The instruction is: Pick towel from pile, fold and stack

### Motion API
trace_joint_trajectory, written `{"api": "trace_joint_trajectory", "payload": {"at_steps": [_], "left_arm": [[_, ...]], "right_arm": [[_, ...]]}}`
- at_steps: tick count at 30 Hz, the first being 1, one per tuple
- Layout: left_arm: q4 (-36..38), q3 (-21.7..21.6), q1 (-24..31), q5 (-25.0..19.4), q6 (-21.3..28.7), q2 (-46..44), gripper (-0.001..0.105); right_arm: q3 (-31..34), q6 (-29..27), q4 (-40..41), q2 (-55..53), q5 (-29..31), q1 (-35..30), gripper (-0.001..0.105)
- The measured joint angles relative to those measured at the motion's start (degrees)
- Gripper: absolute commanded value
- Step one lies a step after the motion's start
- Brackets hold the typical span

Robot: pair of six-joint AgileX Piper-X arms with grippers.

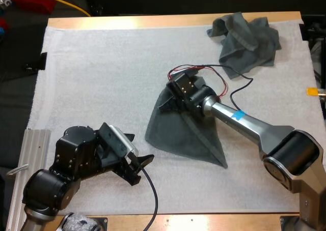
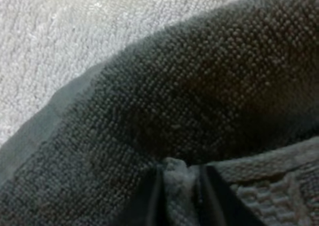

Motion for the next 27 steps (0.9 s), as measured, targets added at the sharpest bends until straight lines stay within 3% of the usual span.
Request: {"api": "trace_joint_trajectory", "payload": {"at_steps": [18,27], "left_arm": [[-0.81,0.00,0.00,0.00,0.00,3.11,0.071],[-0.85,0.00,0.00,0.00,0.00,6.51,0.071]], "right_arm": [[-1.03,-0.27,13.53,-8.76,1.07,-0.36,0.000],[-1.03,-2.17,14.53,-9.33,1.08,-0.36,0.000]]}}
